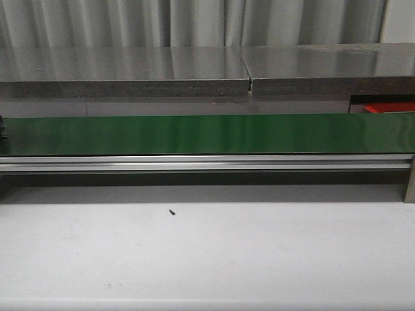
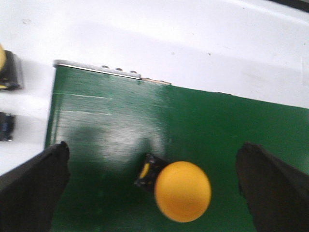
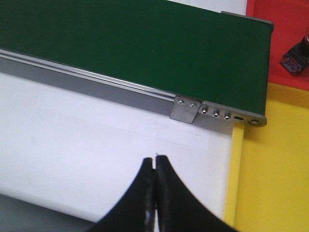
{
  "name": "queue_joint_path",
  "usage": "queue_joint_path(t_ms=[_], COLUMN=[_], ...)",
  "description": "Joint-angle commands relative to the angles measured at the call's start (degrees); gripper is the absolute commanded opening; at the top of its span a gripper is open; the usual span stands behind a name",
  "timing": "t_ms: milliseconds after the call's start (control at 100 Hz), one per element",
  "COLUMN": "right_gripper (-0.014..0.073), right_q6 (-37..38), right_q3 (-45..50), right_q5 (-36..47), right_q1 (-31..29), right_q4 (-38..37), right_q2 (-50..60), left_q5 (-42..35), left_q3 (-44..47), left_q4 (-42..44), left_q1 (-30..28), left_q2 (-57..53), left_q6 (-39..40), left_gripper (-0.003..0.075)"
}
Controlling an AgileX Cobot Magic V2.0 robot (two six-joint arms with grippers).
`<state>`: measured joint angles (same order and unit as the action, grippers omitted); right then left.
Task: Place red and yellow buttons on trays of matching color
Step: 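Place the yellow button on the green belt and open the left gripper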
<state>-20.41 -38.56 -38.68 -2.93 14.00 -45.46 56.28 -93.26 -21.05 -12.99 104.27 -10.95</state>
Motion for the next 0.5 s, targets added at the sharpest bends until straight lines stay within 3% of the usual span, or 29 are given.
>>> queue_joint_path(t_ms=[0,290,490], right_gripper=[-0.0068,-0.0068,-0.0068], right_q6=[-0.2,-0.2,-0.2], right_q3=[-1.5,-1.5,-1.5], right_q5=[3.2,3.2,3.2], right_q1=[-0.1,-0.1,-0.1], right_q4=[0.4,0.4,0.4], right_q2=[0.5,0.5,0.5], left_q5=[0.7,0.7,-2.1], left_q3=[-1.5,3.1,5.9], left_q4=[2.3,6.3,7.6], left_q1=[-3.0,-15.4,-20.4], left_q2=[-3.3,-3.1,-2.6], left_q6=[0.5,2.1,2.1], left_gripper=[0.0671,0.0671,0.0671])
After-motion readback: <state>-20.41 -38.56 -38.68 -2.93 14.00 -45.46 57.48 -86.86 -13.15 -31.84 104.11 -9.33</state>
